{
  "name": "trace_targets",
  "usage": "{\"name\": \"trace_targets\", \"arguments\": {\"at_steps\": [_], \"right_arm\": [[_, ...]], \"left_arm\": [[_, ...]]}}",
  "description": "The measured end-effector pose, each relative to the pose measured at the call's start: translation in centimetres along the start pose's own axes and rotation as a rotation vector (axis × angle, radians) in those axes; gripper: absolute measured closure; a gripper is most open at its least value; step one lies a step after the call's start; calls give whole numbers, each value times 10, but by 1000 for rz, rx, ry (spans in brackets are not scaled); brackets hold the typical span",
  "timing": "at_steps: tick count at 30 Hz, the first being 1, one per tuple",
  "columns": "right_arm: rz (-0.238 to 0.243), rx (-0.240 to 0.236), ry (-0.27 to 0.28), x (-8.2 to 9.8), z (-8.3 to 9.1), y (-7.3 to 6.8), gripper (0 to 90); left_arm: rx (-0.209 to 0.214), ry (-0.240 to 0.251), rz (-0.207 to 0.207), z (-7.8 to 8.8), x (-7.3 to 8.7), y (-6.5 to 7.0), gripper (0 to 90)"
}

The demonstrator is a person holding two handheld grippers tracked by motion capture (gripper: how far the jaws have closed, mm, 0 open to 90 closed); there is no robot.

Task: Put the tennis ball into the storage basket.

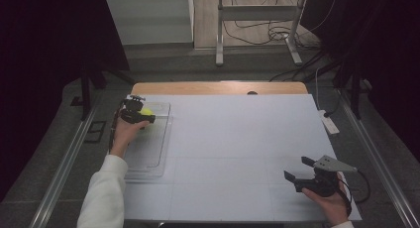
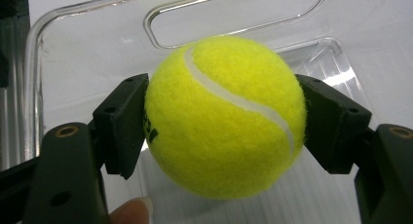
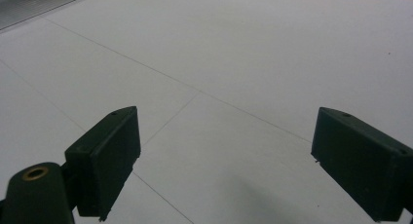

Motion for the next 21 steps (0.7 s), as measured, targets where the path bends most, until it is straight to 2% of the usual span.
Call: {"name": "trace_targets", "arguments": {"at_steps": [15,21], "right_arm": [[-1,0,-2,0,0,0,108],[-2,0,-2,0,-1,0,108]], "left_arm": [[-5,-25,-8,-5,1,0,261],[-12,14,1,0,0,1,210]]}}
Point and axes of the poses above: each handheld gripper's, and its own axes: z roughly backward along the jaws, x roughly out of its underside, y roughly to its right, the point moved 4 cm from there along -z, roughly forward along the jaws, and after that the axes turned 14 degrees about -y, right-handed, at the moved point
